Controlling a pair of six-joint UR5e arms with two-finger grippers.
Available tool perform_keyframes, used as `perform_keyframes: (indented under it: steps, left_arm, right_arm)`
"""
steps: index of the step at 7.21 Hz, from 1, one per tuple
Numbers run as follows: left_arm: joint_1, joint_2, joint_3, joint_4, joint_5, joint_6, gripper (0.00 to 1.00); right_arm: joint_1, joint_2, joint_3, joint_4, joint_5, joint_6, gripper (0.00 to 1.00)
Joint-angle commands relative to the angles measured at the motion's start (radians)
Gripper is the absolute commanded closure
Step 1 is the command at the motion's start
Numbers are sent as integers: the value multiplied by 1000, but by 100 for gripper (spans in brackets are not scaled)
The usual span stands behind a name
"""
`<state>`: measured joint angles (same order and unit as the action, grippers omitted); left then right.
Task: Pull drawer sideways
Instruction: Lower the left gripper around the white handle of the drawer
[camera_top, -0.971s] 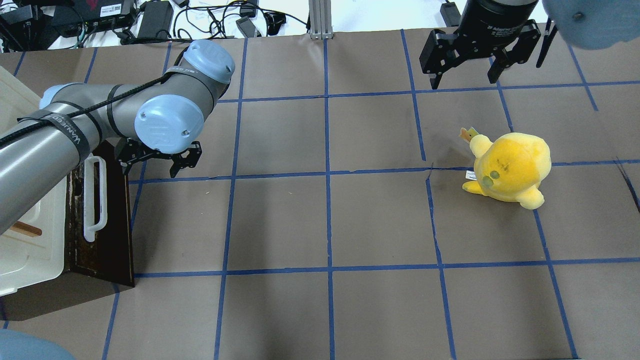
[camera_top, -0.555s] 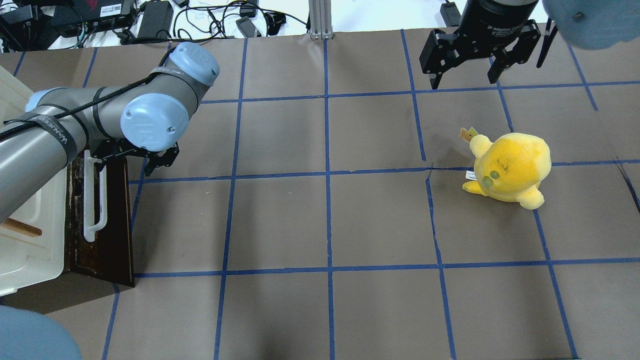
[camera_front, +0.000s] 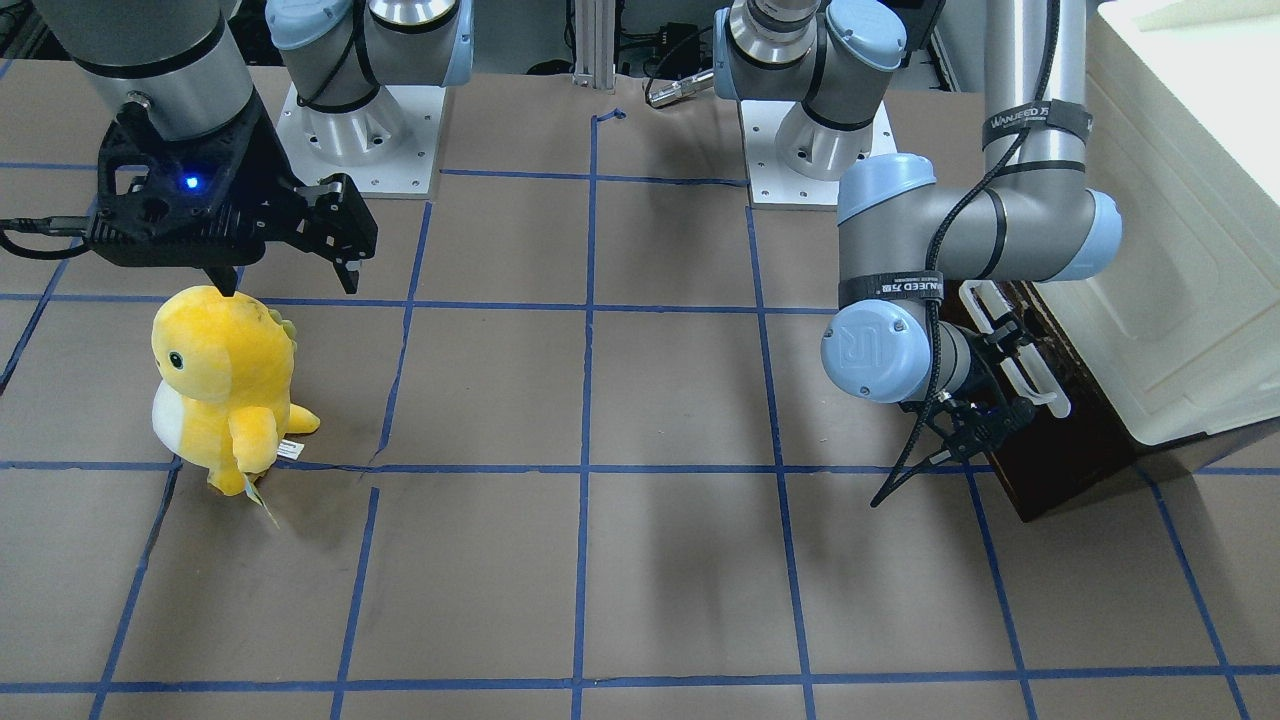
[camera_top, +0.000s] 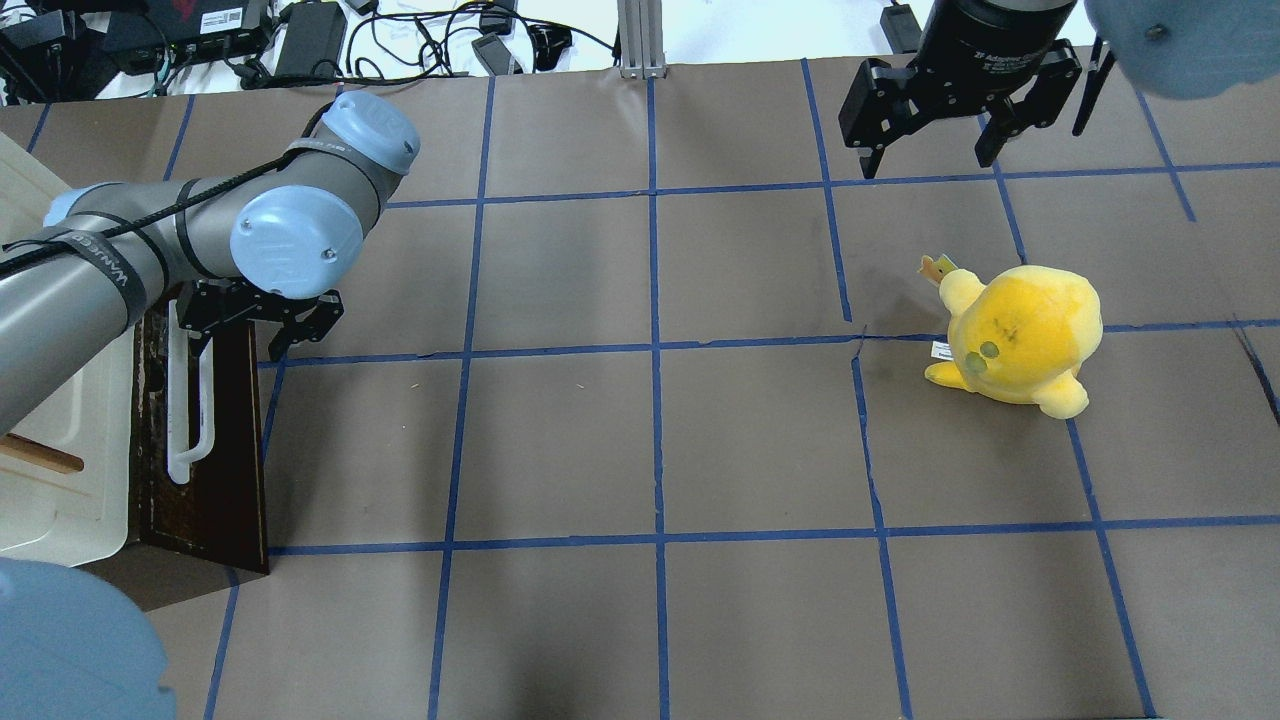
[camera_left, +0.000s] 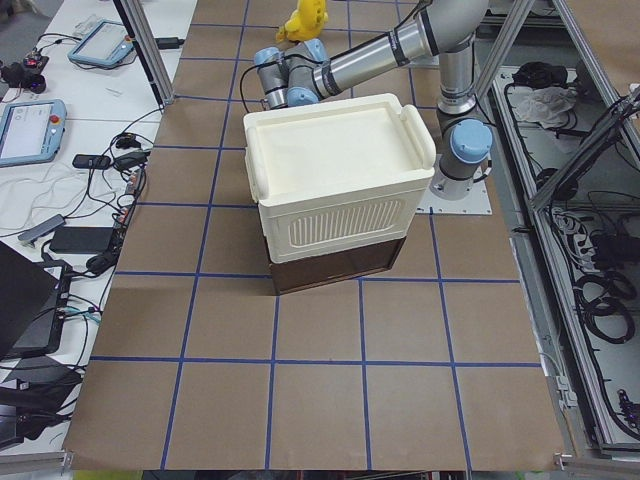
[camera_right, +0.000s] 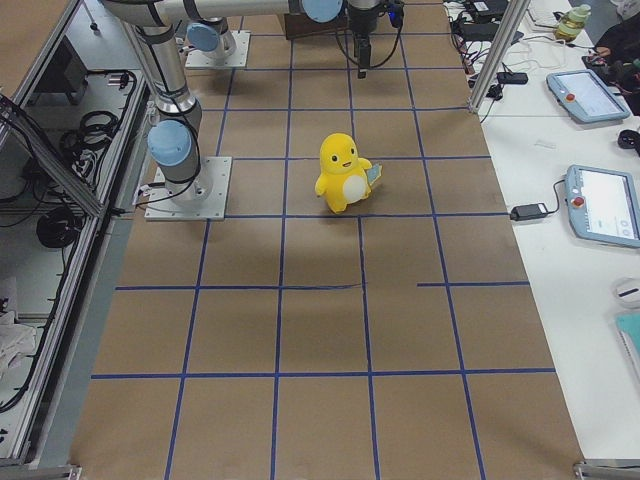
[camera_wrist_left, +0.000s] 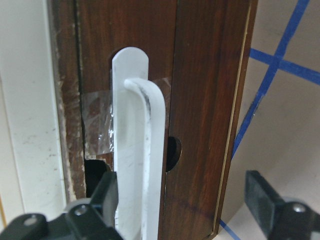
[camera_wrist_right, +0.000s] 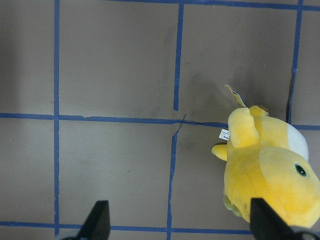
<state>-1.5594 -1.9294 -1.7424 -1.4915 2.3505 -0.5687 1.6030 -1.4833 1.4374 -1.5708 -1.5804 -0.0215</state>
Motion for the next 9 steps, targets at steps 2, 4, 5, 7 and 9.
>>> perform_keyframes:
  steps: [2,4,5,7,9]
  left_arm:
    - [2,1,-17,-12,1,10,21]
    - [2,3,-20,-16,-3,16,21]
    - [4,12,-19,-15,-3,36,21]
    - [4,13,-31,-15,-3,24,27]
    - [19,17,-38,-15,1,35,26]
  right_arm:
    - [0,0,0,0,0,0,0]
    - [0,0,0,0,0,0,0]
    - [0,0,0,0,-1,0,0]
    - [0,0,0,0,-1,0,0]
    - [0,0,0,0,0,0,0]
